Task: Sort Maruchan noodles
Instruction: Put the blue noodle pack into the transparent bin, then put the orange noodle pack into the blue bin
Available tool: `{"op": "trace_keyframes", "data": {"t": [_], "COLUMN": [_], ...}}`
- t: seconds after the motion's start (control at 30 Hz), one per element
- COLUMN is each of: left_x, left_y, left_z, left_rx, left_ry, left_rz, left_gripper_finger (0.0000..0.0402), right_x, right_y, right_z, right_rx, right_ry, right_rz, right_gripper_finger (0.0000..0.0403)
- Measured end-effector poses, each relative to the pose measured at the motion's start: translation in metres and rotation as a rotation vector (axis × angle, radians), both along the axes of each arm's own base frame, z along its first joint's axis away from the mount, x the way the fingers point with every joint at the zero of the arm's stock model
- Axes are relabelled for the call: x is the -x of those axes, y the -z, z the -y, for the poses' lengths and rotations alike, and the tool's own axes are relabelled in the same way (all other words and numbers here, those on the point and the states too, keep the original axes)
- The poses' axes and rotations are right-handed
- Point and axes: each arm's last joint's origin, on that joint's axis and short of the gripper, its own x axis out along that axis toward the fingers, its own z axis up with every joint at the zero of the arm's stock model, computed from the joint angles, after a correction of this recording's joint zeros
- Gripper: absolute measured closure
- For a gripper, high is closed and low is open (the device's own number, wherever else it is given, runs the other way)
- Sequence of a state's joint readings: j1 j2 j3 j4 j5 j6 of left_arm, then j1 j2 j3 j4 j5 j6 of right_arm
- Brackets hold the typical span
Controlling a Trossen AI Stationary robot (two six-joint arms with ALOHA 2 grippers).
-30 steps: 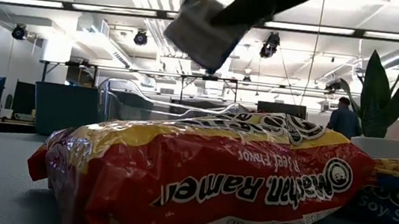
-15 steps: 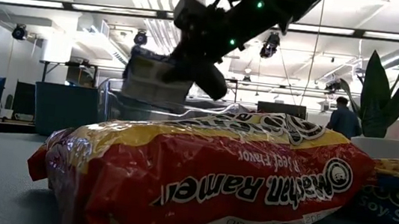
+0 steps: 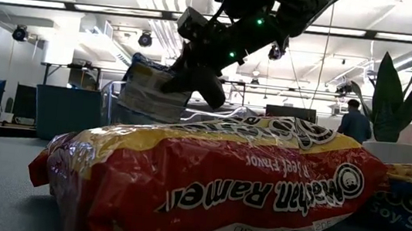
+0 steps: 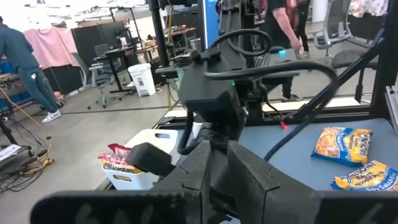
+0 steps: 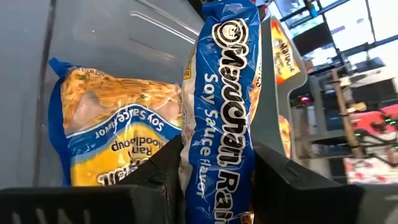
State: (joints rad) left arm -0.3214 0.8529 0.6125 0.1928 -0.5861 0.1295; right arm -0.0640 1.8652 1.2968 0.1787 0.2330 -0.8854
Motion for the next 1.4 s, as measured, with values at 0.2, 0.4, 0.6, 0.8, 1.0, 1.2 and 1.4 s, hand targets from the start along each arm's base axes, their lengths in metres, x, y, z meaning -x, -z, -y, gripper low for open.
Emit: {"op": "trace_keyframes", "data": {"t": [0.2, 0.4, 0.6, 0.8, 1.0, 1.2, 1.4], "left_x": [0.000, -0.001, -0.001, -0.001, -0.003, -0.003, -0.004], "left_y": [0.000, 0.000, 0.000, 0.001, 0.002, 0.003, 0.003], "left_z": [0.000, 0.000, 0.000, 0.000, 0.001, 0.001, 0.001], "left_rx": [0.000, 0.001, 0.000, -0.001, -0.004, 0.003, 0.007], "left_ry": [0.000, 0.000, 0.000, 0.000, 0.001, 0.000, 0.001], "left_rz": [-0.001, 0.002, 0.000, -0.004, -0.012, -0.012, -0.011], "left_gripper_finger": [0.0365, 0.0365, 0.0365, 0.0365, 0.0365, 0.0365, 0.0365], "right_x": [-0.003, -0.017, -0.029, -0.030, -0.031, -0.025, -0.018], "right_y": [0.009, 0.027, 0.030, 0.020, 0.012, -0.004, -0.013], "right_z": [0.011, 0.012, 0.007, 0.007, 0.004, -0.001, -0.009], "right_rx": [-0.099, -0.095, -0.070, -0.092, -0.157, -0.276, -0.332], "right_ry": [-0.007, 0.001, -0.004, 0.007, 0.038, 0.092, 0.114], "right_rz": [0.016, 0.014, 0.014, 0.037, 0.015, 0.024, 0.007], "right_gripper_finger": [0.0256, 0.0230, 0.0220, 0.0218, 0.0218, 0.0218, 0.0218]}}
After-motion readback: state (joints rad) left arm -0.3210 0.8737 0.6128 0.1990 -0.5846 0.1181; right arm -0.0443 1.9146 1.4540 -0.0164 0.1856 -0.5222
